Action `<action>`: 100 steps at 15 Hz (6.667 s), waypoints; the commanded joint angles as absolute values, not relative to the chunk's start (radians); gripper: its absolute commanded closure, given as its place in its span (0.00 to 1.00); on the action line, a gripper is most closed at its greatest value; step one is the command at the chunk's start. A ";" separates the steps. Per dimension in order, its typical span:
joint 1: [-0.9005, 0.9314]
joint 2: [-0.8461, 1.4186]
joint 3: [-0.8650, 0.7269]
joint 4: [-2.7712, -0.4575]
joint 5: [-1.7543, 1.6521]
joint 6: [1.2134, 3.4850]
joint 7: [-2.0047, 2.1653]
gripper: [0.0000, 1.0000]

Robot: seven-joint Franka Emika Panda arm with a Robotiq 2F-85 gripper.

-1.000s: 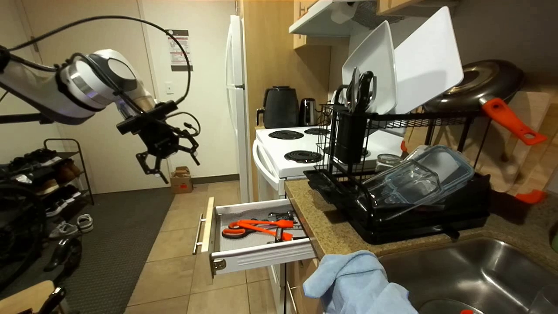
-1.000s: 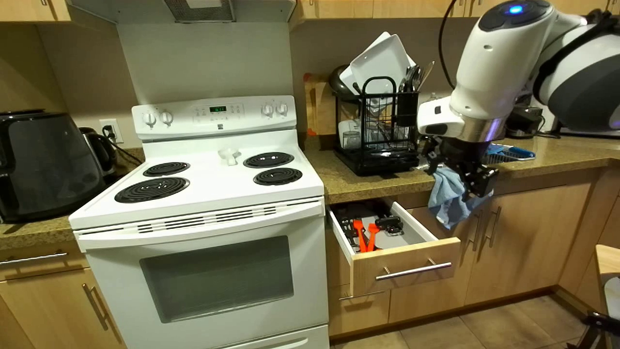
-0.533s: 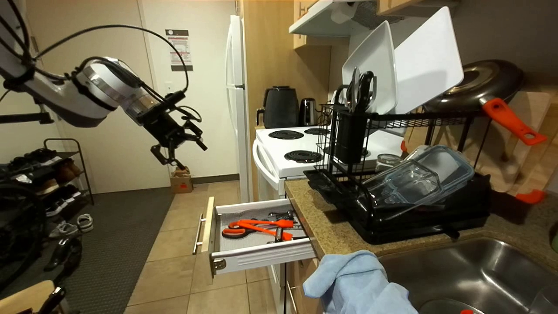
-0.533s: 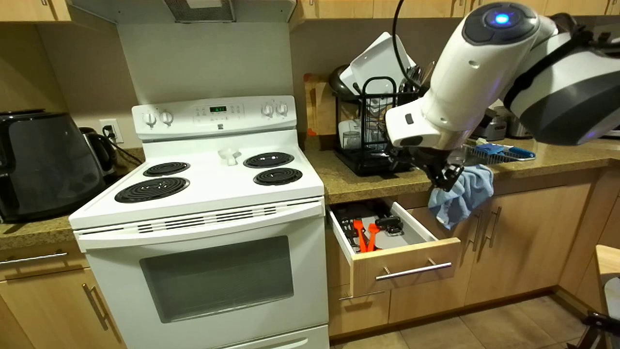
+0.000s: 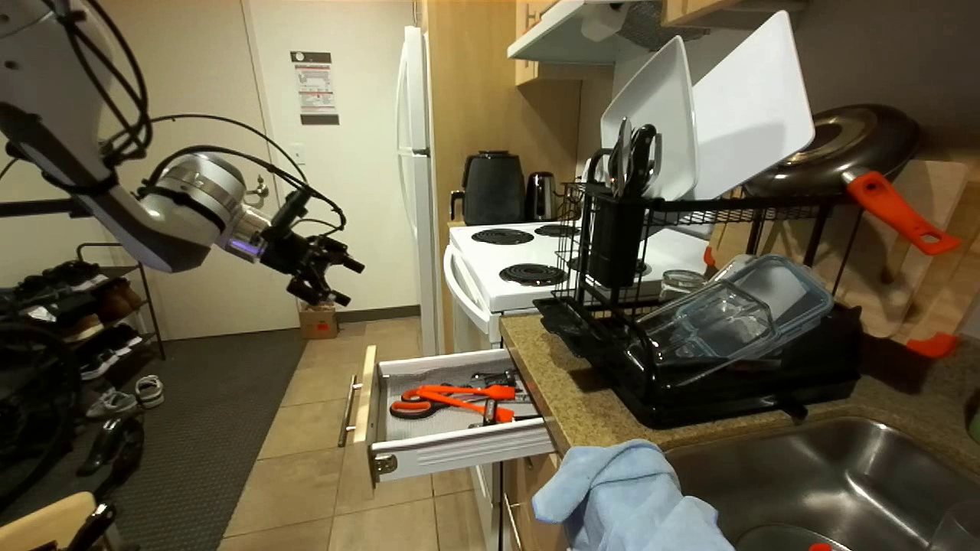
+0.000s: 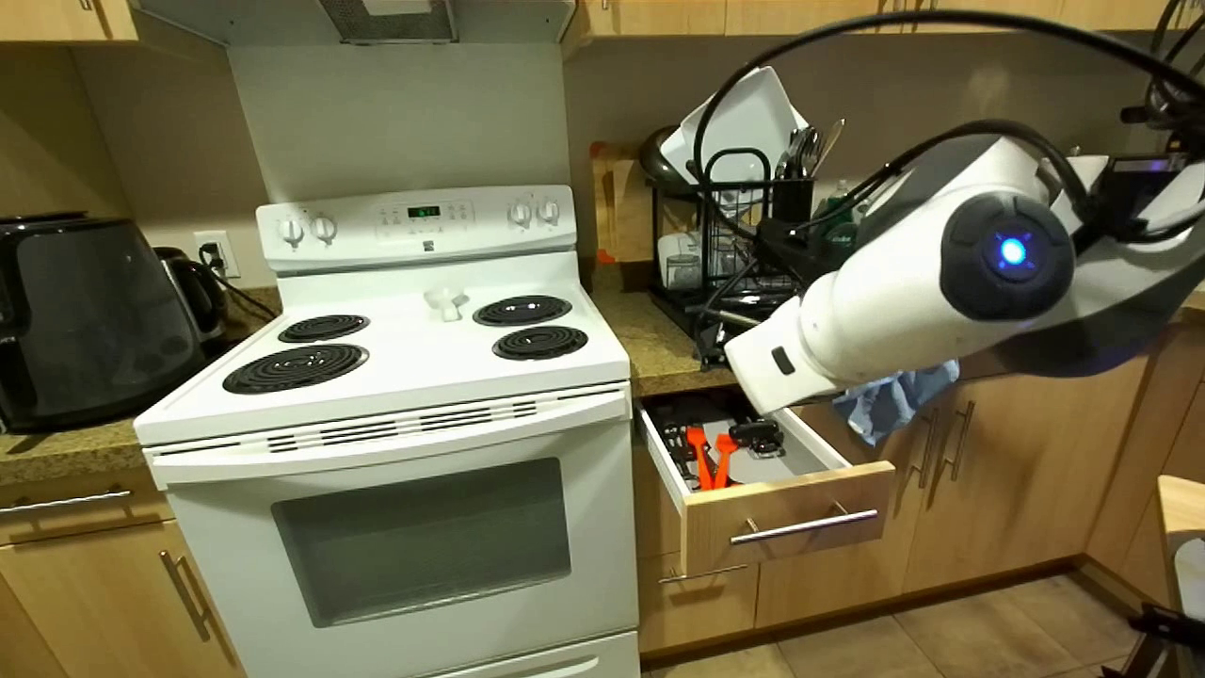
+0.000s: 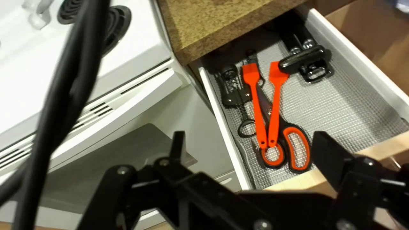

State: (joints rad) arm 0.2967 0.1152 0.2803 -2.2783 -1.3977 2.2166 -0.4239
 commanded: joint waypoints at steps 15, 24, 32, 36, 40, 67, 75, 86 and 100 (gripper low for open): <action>0.305 0.174 0.294 -2.558 -1.915 2.067 0.072 0.00; 0.297 0.230 0.294 -2.658 -2.092 1.927 0.224 0.00; 0.291 0.257 0.301 -2.718 -2.109 1.929 0.212 0.00; 0.295 0.263 0.307 -2.741 -2.113 1.919 0.221 0.00; 0.298 0.280 0.313 -2.751 -2.111 1.904 0.221 0.27; 0.306 0.514 0.331 -2.519 -2.052 1.770 0.187 1.00; 0.312 0.603 0.324 -2.381 -1.991 1.757 0.181 1.00; 0.318 0.739 0.311 -2.139 -1.919 1.649 0.261 1.00; 0.336 0.941 0.264 -1.740 -1.612 1.512 0.307 1.00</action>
State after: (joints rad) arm 0.3198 0.8899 0.2853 -1.8314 -1.6776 1.5708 0.2614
